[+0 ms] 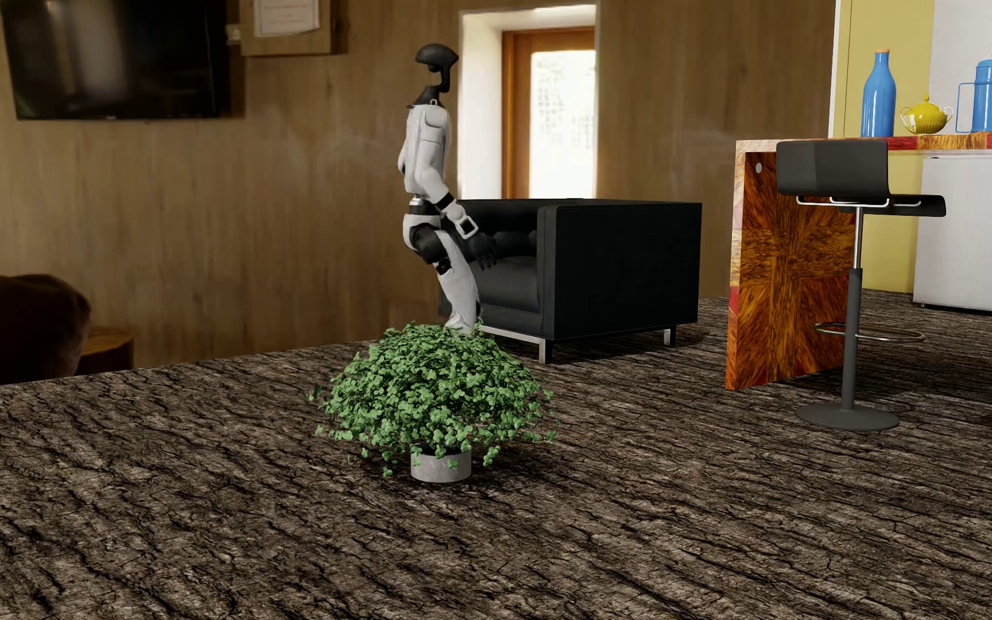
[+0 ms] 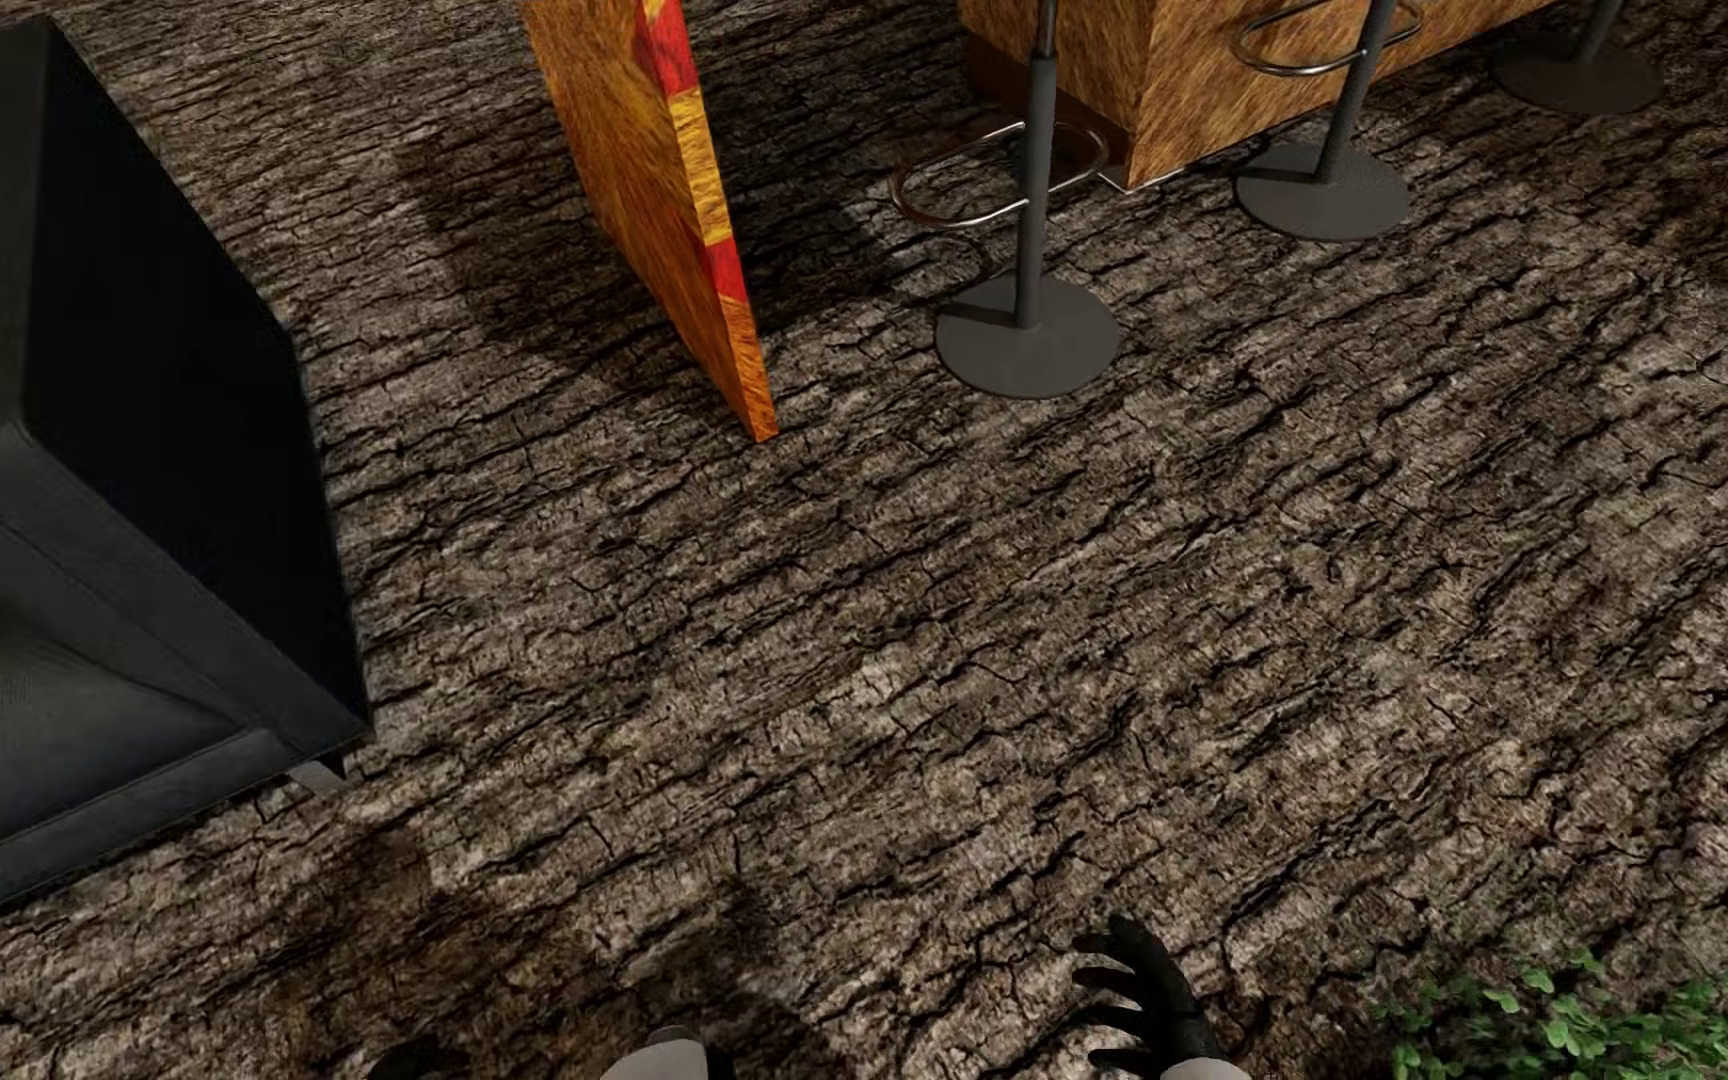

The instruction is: Go around the plant

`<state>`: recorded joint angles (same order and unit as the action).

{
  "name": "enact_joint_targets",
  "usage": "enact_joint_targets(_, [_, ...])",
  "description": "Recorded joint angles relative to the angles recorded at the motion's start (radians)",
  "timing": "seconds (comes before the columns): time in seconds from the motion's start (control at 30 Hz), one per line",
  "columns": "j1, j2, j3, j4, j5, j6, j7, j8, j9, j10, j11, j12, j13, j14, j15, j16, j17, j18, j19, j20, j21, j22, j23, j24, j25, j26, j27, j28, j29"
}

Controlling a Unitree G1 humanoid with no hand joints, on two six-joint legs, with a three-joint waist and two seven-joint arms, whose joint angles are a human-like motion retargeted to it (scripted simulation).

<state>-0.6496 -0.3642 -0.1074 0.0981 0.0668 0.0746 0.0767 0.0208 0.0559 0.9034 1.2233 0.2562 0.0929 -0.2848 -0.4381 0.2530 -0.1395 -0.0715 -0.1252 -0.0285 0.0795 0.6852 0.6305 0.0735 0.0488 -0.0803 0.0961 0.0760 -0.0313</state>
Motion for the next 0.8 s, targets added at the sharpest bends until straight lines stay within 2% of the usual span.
enact_joint_targets(0.03, [0.059, -0.063, -0.033, 0.016, -0.055, -0.044, 0.049, -0.052, 0.01, 0.0, 0.068, -0.04, 0.015, -0.05, 0.079, 0.002, 0.007, 0.069, 0.038, 0.0, -0.032, -0.024, 0.028, -0.029, 0.008, 0.004, 0.001, 0.044, 0.041])
enact_joint_targets(0.07, [0.131, -0.116, -0.101, 0.036, -0.086, -0.086, 0.076, -0.087, 0.028, -0.016, 0.083, -0.099, 0.054, -0.09, 0.038, 0.004, -0.018, -0.001, 0.087, 0.011, -0.046, -0.06, 0.02, -0.051, 0.0, 0.016, 0.015, 0.088, 0.077])
enact_joint_targets(0.13, [0.229, -0.186, -0.183, 0.065, -0.132, -0.148, 0.119, -0.093, -0.009, -0.006, -0.124, -0.208, 0.182, -0.166, -0.073, -0.064, -0.061, 0.002, 0.074, -0.084, -0.063, -0.142, -0.01, -0.076, -0.039, 0.03, 0.055, 0.148, 0.084])
enact_joint_targets(0.17, [0.176, -0.172, -0.164, 0.087, -0.128, -0.166, 0.08, -0.074, -0.027, 0.17, -0.24, -0.266, 0.204, -0.114, -0.045, -0.116, -0.093, -0.037, 0.095, -0.104, -0.003, -0.143, 0.078, -0.07, -0.048, 0.009, 0.066, 0.147, 0.057])
enact_joint_targets(0.2, [0.102, -0.127, -0.12, 0.061, -0.095, -0.151, -0.023, -0.06, -0.028, 0.312, -0.254, -0.249, 0.19, -0.017, -0.075, -0.133, -0.089, -0.062, 0.096, -0.124, 0.029, -0.094, 0.137, -0.055, -0.033, -0.051, 0.085, 0.121, 0.015])
enact_joint_targets(0.23, [0.048, -0.069, -0.072, 0.027, -0.066, -0.122, -0.104, -0.049, -0.026, 0.318, -0.286, -0.178, 0.198, -0.04, -0.1, -0.134, -0.065, -0.081, 0.1, -0.1, -0.001, -0.099, 0.106, -0.033, -0.009, -0.082, 0.1, 0.081, -0.025])
enact_joint_targets(0.27, [-0.002, -0.019, -0.009, 0.021, -0.037, -0.087, -0.133, -0.029, -0.036, 0.252, -0.32, -0.098, 0.198, -0.113, -0.122, -0.102, -0.036, -0.094, 0.105, -0.072, -0.025, -0.091, 0.067, -0.008, 0.014, -0.09, 0.098, 0.035, -0.06])
enact_joint_targets(0.3, [-0.023, 0.032, 0.006, 0.013, -0.015, -0.049, -0.139, -0.004, -0.041, 0.132, -0.345, -0.033, 0.144, -0.101, -0.148, -0.08, -0.012, -0.108, 0.116, -0.028, -0.022, -0.045, 0.012, 0.013, 0.012, -0.076, 0.094, -0.003, -0.075])
enact_joint_targets(0.33, [0.007, 0.037, 0.001, 0.023, -0.012, -0.045, -0.113, 0.022, -0.044, 0.024, -0.286, 0.001, 0.103, -0.045, -0.163, -0.034, 0.044, -0.096, 0.098, -0.019, -0.04, -0.008, -0.043, 0.019, 0.006, -0.045, 0.075, -0.03, -0.064])
enact_joint_targets(0.37, [0.063, -0.011, -0.035, 0.024, -0.042, -0.087, -0.052, -0.003, -0.034, 0.027, -0.129, -0.024, 0.083, -0.095, -0.106, 0.015, 0.057, 0.027, 0.023, -0.024, 0.016, 0.022, -0.01, 0.01, 0.008, 0.002, 0.03, -0.036, -0.016])
enact_joint_targets(0.4, [0.132, -0.054, -0.084, 0.026, -0.064, -0.12, -0.014, -0.05, -0.025, -0.002, -0.04, -0.07, 0.107, -0.127, -0.066, 0.013, 0.023, -0.009, 0.025, -0.01, -0.01, 0.001, 0.022, -0.01, 0.025, 0.045, -0.007, -0.017, 0.058])
enact_joint_targets(0.43, [0.209, -0.092, -0.133, 0.034, -0.065, -0.148, 0.025, -0.087, -0.02, -0.044, 0.0, -0.112, 0.141, -0.153, -0.065, 0.001, -0.015, -0.016, 0.067, -0.014, -0.044, -0.046, 0.032, -0.036, 0.044, 0.074, -0.024, 0.015, 0.115])
enact_joint_targets(0.47, [0.289, -0.126, -0.196, 0.054, -0.053, -0.164, 0.061, -0.121, -0.02, -0.087, -0.011, -0.147, 0.179, -0.178, -0.072, -0.025, -0.037, -0.02, 0.077, -0.035, -0.058, -0.116, 0.01, -0.065, 0.059, 0.085, -0.02, 0.057, 0.142])
enact_joint_targets(0.5, [0.349, -0.163, -0.24, 0.06, -0.054, -0.177, 0.078, -0.125, -0.029, -0.112, -0.068, -0.202, 0.208, -0.207, -0.077, -0.051, -0.024, -0.035, 0.075, -0.064, -0.072, -0.145, -0.02, -0.087, 0.058, 0.063, -0.001, 0.09, 0.132])
enact_joint_targets(0.53, [0.373, -0.18, -0.259, 0.061, -0.062, -0.193, 0.067, -0.114, -0.029, -0.054, -0.15, -0.271, 0.231, -0.209, -0.086, -0.072, -0.025, -0.057, 0.086, -0.088, -0.037, -0.15, -0.019, -0.102, 0.049, 0.031, 0.016, 0.108, 0.1])
enact_joint_targets(0.57, [0.303, -0.17, -0.214, 0.034, -0.098, -0.211, 0.021, -0.092, -0.038, 0.164, -0.268, -0.328, 0.25, -0.102, -0.018, -0.132, -0.057, -0.082, 0.036, -0.082, 0.02, -0.101, 0.04, -0.102, 0.033, -0.027, 0.024, 0.107, 0.054])
enact_joint_targets(0.6, [0.207, -0.127, -0.146, 0.02, -0.069, -0.173, -0.052, -0.083, -0.023, 0.326, -0.263, -0.291, 0.24, 0.033, -0.062, -0.149, -0.056, -0.1, 0.035, -0.108, 0.044, -0.084, 0.125, -0.083, 0.018, -0.065, 0.032, 0.085, 0.003])
enact_joint_targets(0.63, [0.107, -0.094, -0.074, -0.002, -0.04, -0.114, -0.103, -0.073, -0.025, 0.351, -0.276, -0.211, 0.234, 0.028, -0.095, -0.135, -0.058, -0.113, 0.036, -0.125, 0.021, -0.09, 0.124, -0.056, 0.018, -0.078, 0.052, 0.049, -0.037])
enact_joint_targets(0.67, [0.031, -0.047, -0.027, -0.019, -0.012, -0.057, -0.135, -0.052, -0.029, 0.306, -0.303, -0.105, 0.191, -0.079, -0.122, -0.106, -0.054, -0.122, 0.04, -0.066, -0.015, -0.044, 0.061, -0.018, 0.023, -0.085, 0.08, 0.003, -0.064])
enact_joint_targets(0.7, [-0.022, 0.007, 0.012, -0.019, 0.003, -0.018, -0.132, -0.02, -0.032, 0.245, -0.325, -0.026, 0.143, -0.101, -0.155, -0.076, -0.041, -0.131, 0.047, -0.02, -0.015, -0.033, 0.021, 0.02, 0.017, -0.032, 0.085, -0.035, -0.074])
enact_joint_targets(0.73, [-0.064, 0.063, 0.042, -0.01, 0.019, 0.021, -0.12, 0.011, -0.034, 0.182, -0.349, 0.031, 0.085, -0.073, -0.187, -0.052, -0.039, -0.14, 0.054, 0.004, -0.005, -0.039, -0.001, 0.045, 0.005, 0.03, 0.083, -0.062, -0.066])
enact_joint_targets(0.77, [-0.065, 0.095, 0.045, 0.002, 0.039, 0.06, -0.123, 0.041, -0.032, 0.016, -0.333, 0.07, 0.008, -0.065, -0.211, -0.047, -0.031, -0.159, 0.062, 0.026, -0.025, -0.029, -0.022, 0.05, -0.015, 0.062, 0.082, -0.071, -0.04])
enact_joint_targets(0.8, [-0.014, 0.054, 0.021, 0.013, 0.017, 0.033, -0.079, 0.037, -0.01, 0.013, -0.165, 0.035, -0.005, -0.018, -0.15, -0.013, 0.0, -0.123, 0.06, 0.018, -0.025, 0.003, -0.037, 0.026, -0.026, 0.068, 0.061, -0.055, -0.002])
